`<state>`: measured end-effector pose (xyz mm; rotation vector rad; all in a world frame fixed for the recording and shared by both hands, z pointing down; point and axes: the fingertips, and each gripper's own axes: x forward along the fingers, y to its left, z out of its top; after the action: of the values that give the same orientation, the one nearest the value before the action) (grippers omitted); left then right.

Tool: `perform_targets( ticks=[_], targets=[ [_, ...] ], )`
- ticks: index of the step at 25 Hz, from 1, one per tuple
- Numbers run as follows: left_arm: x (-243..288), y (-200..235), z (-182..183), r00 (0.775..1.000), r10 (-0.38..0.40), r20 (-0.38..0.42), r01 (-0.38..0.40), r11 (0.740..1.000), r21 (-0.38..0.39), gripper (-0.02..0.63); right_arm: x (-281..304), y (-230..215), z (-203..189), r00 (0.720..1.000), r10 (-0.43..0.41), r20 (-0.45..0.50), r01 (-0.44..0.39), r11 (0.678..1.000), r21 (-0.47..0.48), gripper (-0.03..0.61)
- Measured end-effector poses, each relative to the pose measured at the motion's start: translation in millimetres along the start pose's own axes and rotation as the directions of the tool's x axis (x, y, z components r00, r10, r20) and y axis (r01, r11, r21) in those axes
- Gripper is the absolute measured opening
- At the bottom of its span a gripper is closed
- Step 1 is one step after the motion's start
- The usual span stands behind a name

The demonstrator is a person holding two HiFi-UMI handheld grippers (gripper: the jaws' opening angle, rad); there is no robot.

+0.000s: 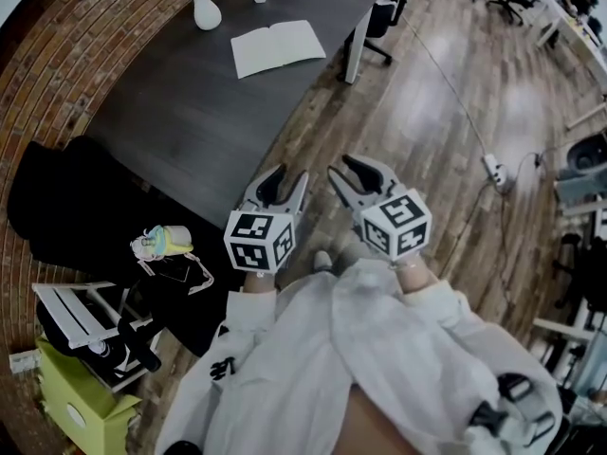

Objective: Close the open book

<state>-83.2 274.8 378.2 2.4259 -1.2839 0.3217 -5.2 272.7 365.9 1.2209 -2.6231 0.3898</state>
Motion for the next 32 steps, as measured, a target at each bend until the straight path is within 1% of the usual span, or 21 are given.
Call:
perform_targets(
  ticks=[5, 8, 12, 19, 29, 32],
  targets=[
    [10.1, 6.5, -14.4, 0.999, -0.021, -0.04, 0.02, 0.999, -0.031, 0.149, 9.2, -4.5, -14.6, 0.999, 0.008, -0.046, -0.006, 1.0, 0.03, 0.112],
    [16.5, 13.9, -14.7, 0.999, -0.025, -0.047, 0.023, 0.999, -0.04, 0.149, 19.1, -12.1, -13.3, 0.999, -0.001, -0.05, 0.002, 0.999, 0.036, 0.112],
    [28.4, 29.9, -6.1, 0.999, -0.005, -0.037, 0.003, 0.999, -0.049, 0.149, 37.5, -23.0, -2.9, 0.999, 0.013, -0.046, -0.012, 1.0, 0.023, 0.112],
    [64.0, 70.1, 22.6, 0.999, 0.035, -0.023, -0.036, 0.997, -0.065, 0.149, 92.7, -48.3, 23.1, 0.995, 0.087, -0.049, -0.088, 0.996, -0.009, 0.112],
    [152.9, 126.4, 83.5, 0.994, 0.107, -0.022, -0.108, 0.991, -0.074, 0.149, 179.2, -122.4, 67.7, 0.982, 0.176, -0.07, -0.179, 0.983, -0.031, 0.112],
    [176.5, 139.7, 100.0, 0.991, 0.13, -0.017, -0.131, 0.988, -0.079, 0.149, 201.6, -140.1, 79.0, 0.971, 0.225, -0.078, -0.228, 0.973, -0.032, 0.112]
  ],
)
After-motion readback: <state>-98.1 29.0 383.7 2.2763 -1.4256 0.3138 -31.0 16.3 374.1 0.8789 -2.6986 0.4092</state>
